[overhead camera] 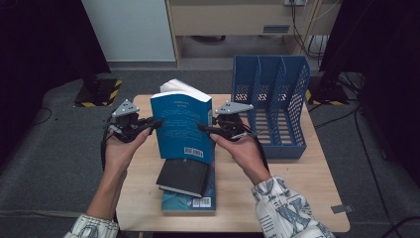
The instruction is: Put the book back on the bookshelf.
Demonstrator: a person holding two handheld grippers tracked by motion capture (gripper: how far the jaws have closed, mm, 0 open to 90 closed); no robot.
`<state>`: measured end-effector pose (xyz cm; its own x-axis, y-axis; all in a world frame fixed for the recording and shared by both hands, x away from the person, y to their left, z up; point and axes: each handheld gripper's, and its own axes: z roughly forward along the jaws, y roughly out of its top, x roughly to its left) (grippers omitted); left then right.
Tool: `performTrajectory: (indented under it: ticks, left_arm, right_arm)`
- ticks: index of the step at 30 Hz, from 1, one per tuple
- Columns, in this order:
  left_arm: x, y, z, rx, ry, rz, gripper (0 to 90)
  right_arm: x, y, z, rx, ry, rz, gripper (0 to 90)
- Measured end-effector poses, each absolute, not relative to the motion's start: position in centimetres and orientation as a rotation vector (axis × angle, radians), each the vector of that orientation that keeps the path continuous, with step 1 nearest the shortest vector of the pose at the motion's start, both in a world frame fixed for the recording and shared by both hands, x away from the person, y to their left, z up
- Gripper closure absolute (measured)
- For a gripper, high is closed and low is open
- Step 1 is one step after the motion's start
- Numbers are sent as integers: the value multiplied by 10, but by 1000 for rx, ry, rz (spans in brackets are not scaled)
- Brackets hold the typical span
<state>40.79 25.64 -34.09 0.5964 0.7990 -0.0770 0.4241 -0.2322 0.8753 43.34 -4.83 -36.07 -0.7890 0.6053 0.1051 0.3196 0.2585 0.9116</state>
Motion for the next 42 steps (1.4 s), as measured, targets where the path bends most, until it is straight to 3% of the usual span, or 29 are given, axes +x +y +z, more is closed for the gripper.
performTrajectory:
  ticks: [14,22,34,40,42]
  left_arm:
    - [382,259,-346,1863,950,533,712]
    - [376,262,-352,1846,951,527,704]
    - [377,260,-363,1838,958,532,665]
    - [376,257,-375,1830,961,542,590]
    - [376,257,-381,1813,960,573,505]
  right_arm:
    - [407,-53,-360,712,2310,1528,571]
    - [399,-44,-359,642,2318,1532,476]
    - [400,-39,-359,635,2321,1521,426]
    - [399,-37,-358,623,2321,1535,394]
    - [398,-36,-358,622,2315,1548,364]
